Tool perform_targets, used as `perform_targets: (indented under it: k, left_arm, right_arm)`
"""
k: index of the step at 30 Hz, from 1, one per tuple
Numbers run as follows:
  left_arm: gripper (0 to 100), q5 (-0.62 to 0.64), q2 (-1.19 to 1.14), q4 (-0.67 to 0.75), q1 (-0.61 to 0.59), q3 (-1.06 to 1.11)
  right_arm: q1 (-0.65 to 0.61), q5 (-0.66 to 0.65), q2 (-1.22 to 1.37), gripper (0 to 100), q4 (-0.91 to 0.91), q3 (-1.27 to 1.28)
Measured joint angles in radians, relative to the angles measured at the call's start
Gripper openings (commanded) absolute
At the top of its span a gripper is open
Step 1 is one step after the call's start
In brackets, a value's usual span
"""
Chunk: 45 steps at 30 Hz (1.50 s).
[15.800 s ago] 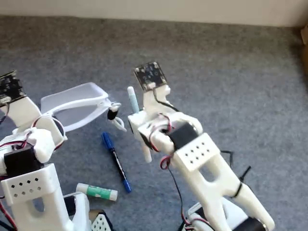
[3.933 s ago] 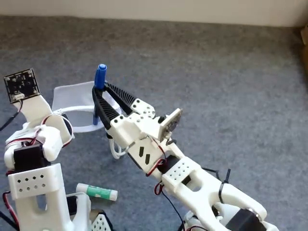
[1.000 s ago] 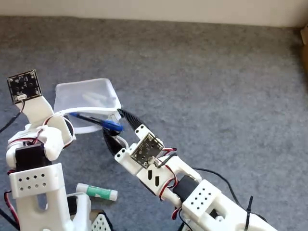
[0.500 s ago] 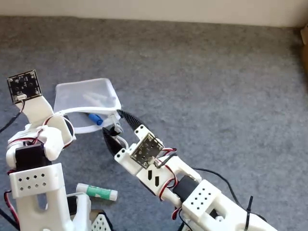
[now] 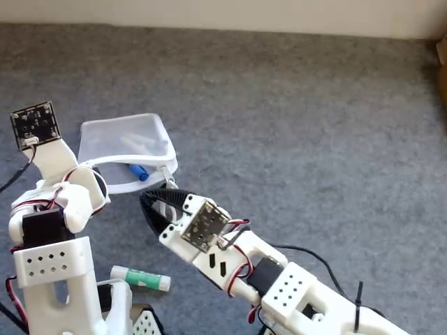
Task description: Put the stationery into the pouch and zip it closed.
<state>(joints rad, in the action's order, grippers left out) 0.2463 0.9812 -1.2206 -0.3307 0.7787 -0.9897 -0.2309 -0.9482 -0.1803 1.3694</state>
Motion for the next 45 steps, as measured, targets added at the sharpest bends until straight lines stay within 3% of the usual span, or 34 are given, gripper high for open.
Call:
perform_targets:
  k: [6,10,15,22,32,39,45]
  left_arm:
    - [1,0.000,0.000,0.002,0.000,0.000]
    - [1,0.005,-0.002,0.002,0.000,0.002]
    - [1,0.003,-0.002,0.002,-0.014,0.002]
    - [1,0.095,0.000,0.031,-0.198,0.002]
    - [1,0.146,0.000,0.040,-0.270,0.002]
    - [1,0.146,0.000,0.040,-0.270,0.002]
    - [1,0.146,0.000,0.040,-0.270,0.002]
  right_arm:
    - [0.029,0.005,0.276,0.5,0.000,-0.164]
    - [0.060,0.077,0.341,0.5,0.000,-0.235]
    - [0.066,0.095,0.213,0.8,0.072,-0.224]
    - [0.061,0.101,-0.040,1.0,0.377,-0.213]
    - [-0.129,0.101,0.034,1.2,0.437,-0.213]
    - [-0.218,0.101,0.215,17.0,0.523,-0.238]
    - [-0.272,0.101,0.350,17.7,0.684,-0.350]
